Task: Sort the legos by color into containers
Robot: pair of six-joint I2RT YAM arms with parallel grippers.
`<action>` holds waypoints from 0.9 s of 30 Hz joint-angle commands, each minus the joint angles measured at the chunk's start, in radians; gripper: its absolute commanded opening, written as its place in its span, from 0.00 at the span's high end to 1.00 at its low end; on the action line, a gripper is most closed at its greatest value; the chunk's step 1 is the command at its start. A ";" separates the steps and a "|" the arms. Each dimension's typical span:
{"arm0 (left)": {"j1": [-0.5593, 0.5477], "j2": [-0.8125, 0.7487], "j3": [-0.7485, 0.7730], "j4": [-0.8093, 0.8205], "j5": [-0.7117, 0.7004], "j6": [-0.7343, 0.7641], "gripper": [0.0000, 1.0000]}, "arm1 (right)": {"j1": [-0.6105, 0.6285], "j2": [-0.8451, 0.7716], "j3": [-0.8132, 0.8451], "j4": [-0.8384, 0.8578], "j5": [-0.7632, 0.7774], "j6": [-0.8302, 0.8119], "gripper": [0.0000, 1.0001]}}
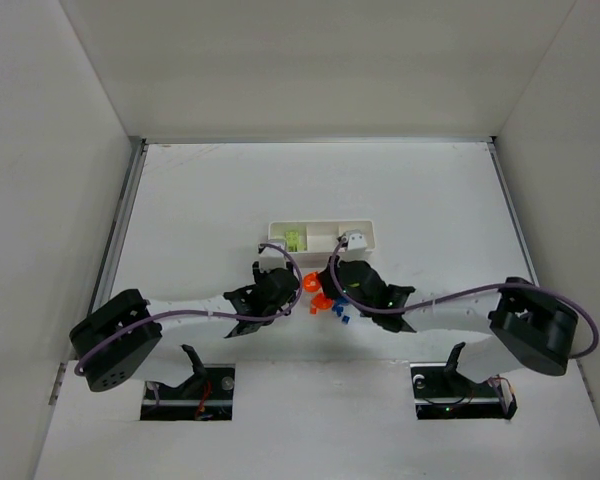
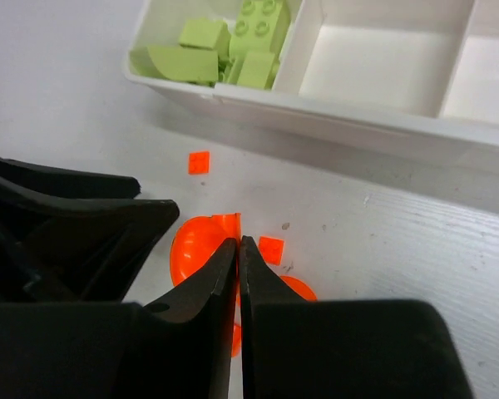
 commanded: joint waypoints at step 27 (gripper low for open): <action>0.035 0.236 0.175 -0.028 -0.086 -0.045 0.65 | -0.170 -0.152 0.028 0.030 0.040 -0.075 0.46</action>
